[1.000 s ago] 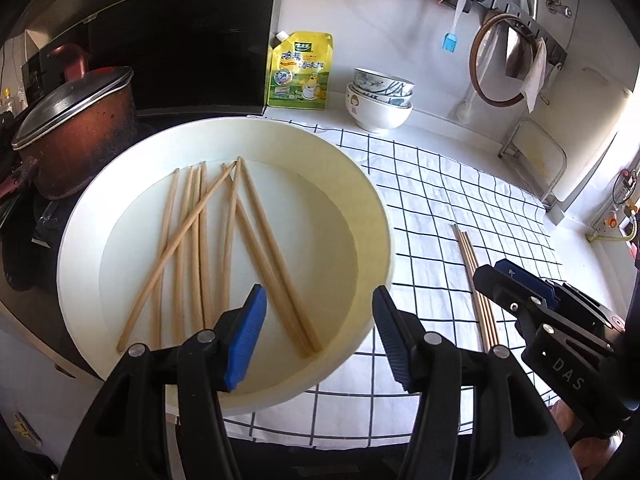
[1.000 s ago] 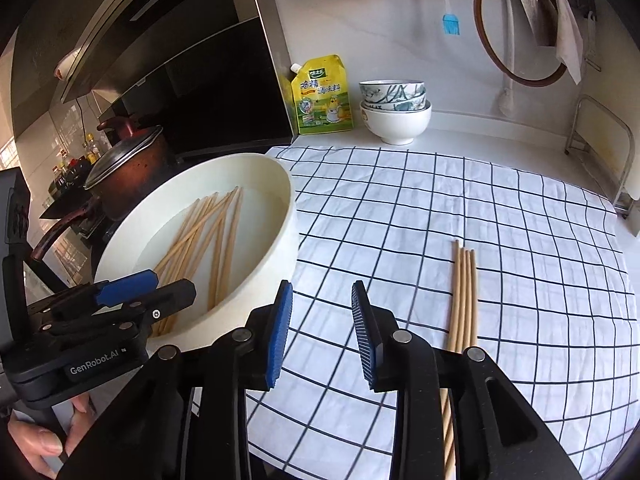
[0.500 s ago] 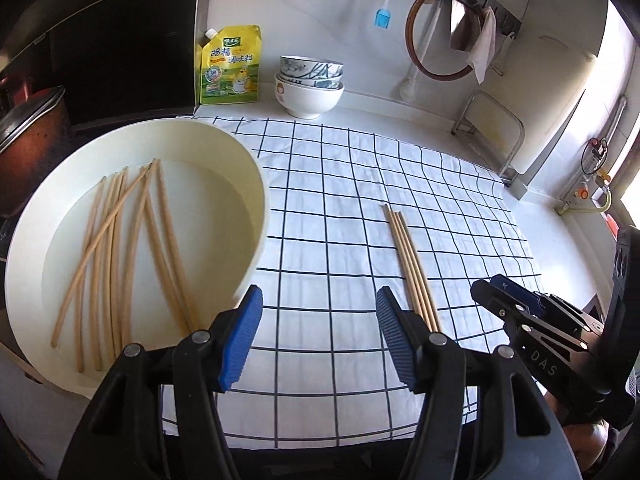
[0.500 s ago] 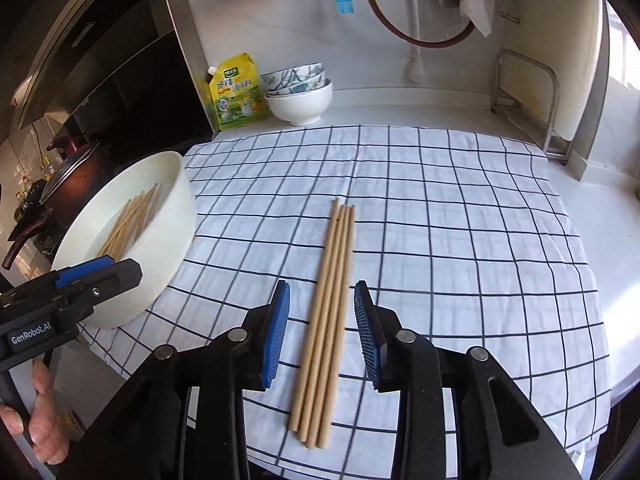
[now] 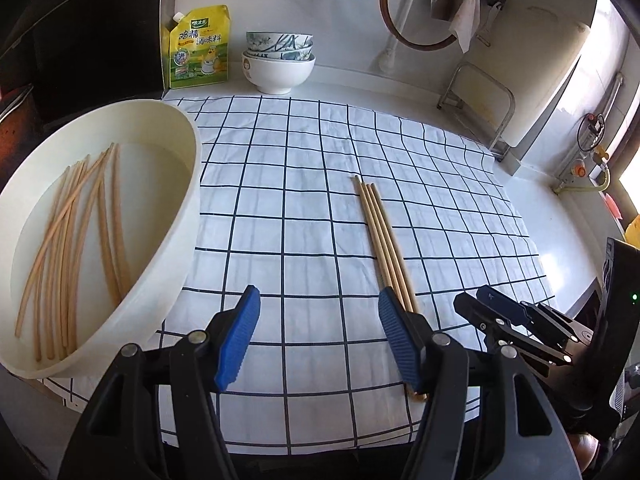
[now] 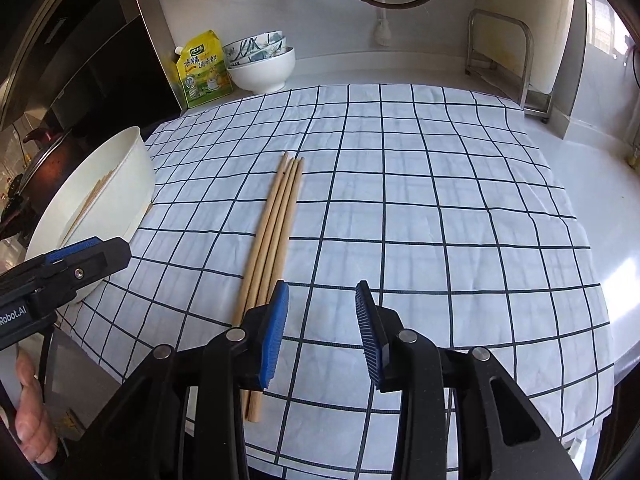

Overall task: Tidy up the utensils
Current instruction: 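Lower the right gripper onto one chopstick and close it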

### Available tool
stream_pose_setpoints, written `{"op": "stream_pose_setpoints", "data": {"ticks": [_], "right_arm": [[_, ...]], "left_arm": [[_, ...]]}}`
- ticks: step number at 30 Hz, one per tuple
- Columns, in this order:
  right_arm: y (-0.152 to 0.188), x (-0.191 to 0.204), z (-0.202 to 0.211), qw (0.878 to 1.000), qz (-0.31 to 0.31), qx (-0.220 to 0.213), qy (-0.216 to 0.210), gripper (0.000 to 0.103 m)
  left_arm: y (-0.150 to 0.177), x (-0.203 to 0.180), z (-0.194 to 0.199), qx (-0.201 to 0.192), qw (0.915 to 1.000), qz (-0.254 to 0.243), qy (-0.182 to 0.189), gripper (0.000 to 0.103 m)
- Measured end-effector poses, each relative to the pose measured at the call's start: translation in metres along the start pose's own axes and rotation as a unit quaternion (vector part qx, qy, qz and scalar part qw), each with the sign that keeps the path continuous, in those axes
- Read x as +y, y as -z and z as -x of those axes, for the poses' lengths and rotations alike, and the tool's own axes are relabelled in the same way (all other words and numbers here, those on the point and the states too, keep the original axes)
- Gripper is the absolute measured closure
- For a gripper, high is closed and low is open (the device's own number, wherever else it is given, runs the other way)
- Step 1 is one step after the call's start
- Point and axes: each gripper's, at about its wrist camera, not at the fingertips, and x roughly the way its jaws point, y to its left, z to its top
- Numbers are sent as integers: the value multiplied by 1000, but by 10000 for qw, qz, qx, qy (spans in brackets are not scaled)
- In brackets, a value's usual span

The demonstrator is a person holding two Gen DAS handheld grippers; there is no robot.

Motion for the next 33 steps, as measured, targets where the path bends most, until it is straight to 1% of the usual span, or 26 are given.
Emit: {"op": "stream_pose_setpoints", "data": {"ticks": [7, 16, 33], "right_arm": [[4, 6, -15, 9999, 61, 140, -50, 68], [5, 13, -23, 9996, 202, 202, -84, 68], [8, 25, -26, 9984, 520, 165, 154, 68]], "left_arm": [[7, -6, -18, 101, 9998, -96, -160, 42], [8, -3, -31, 240, 9995, -51, -205, 42], [7, 0, -35, 304, 9993, 2, -221, 42]]}}
